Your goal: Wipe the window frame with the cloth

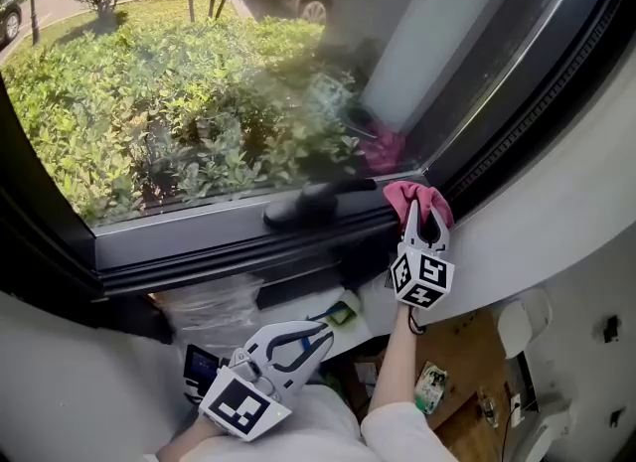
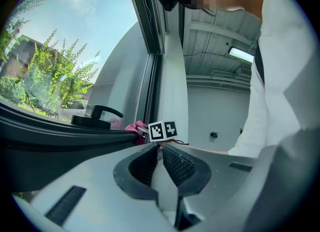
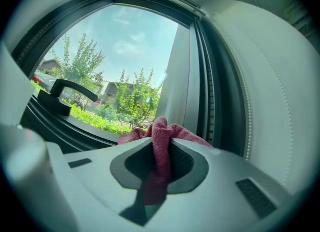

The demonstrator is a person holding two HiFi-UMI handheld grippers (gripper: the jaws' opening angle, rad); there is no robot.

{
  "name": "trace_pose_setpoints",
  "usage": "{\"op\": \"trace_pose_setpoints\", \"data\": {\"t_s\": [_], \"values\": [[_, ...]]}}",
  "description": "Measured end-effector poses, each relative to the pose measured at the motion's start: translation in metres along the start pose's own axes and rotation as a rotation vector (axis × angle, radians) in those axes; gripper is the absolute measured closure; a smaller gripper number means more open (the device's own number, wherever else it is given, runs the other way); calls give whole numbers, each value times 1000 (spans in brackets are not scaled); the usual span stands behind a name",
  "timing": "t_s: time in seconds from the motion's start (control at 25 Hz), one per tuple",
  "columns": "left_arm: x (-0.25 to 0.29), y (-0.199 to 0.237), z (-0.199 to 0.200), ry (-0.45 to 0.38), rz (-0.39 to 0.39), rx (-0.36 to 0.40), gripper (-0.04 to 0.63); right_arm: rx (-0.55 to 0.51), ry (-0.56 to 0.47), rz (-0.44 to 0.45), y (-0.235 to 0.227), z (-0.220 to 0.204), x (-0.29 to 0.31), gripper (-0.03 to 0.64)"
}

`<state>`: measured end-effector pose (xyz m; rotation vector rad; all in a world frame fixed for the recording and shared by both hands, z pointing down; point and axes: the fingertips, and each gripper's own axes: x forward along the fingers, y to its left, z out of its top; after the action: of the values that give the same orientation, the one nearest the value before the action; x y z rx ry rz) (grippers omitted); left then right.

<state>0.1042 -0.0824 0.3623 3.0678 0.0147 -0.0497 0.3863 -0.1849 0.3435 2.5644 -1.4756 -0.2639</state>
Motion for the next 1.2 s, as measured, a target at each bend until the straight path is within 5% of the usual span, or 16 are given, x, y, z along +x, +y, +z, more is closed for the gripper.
{"op": "trace_pose_setpoints", "data": {"t_s": [1.2], "values": [[-1, 3, 0, 1, 4, -9, 554, -10, -17, 49, 34, 10, -12, 554]]}}
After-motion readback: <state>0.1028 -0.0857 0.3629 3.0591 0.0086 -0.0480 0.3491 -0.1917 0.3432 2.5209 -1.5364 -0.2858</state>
